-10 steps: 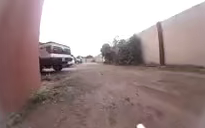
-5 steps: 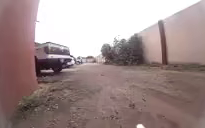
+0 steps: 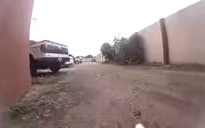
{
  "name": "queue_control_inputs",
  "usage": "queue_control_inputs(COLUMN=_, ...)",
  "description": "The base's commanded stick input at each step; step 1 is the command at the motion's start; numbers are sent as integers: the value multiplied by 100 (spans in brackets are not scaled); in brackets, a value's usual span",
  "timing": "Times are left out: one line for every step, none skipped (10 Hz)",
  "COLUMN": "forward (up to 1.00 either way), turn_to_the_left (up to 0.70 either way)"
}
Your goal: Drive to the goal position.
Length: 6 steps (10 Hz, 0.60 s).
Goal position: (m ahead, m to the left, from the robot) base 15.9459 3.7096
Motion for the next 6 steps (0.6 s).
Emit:
queue_control_inputs(forward=50, turn_to_the_left=0)
queue_control_inputs(forward=50, turn_to_the_left=0)
queue_control_inputs(forward=50, turn_to_the_left=0)
queue_control_inputs(forward=50, turn_to_the_left=0)
queue_control_inputs(forward=50, turn_to_the_left=0)
queue_control_inputs(forward=50, turn_to_the_left=0)
